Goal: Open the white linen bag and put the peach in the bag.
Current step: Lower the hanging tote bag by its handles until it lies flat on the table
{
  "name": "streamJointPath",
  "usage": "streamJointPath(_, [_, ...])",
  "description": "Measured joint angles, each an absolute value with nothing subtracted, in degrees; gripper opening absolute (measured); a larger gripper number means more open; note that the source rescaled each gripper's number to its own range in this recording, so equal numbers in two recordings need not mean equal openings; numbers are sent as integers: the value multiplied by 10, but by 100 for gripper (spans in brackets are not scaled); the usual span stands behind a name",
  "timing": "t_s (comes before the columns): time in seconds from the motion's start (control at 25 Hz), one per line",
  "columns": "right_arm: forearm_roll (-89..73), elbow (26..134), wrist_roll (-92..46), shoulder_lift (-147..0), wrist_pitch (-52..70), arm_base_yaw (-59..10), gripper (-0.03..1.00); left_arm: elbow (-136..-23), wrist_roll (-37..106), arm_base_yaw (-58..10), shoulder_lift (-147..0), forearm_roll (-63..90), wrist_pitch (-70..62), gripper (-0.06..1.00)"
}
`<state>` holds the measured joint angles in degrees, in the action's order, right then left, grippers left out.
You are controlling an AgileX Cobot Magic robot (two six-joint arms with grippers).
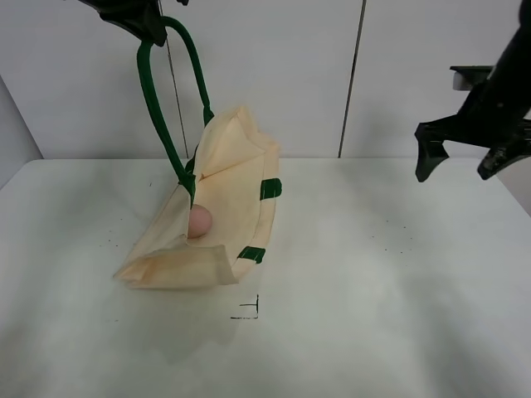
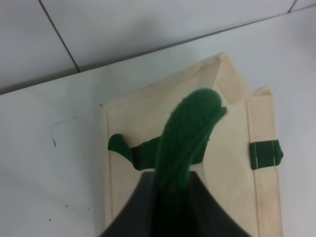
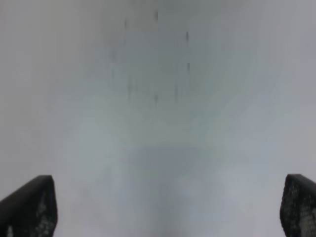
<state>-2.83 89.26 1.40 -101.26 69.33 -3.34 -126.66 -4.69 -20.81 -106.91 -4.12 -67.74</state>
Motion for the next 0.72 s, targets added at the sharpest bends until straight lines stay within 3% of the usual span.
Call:
streamJointPath(0.44, [-28,500,-4,-569,690,-33,100,-1267,-47,-208,-1069,-41,-677,0])
streamJointPath(0.72, [-28,321,-19,-273,610,-33,100,-1267,-47,-208,-1069,-41,-677,0])
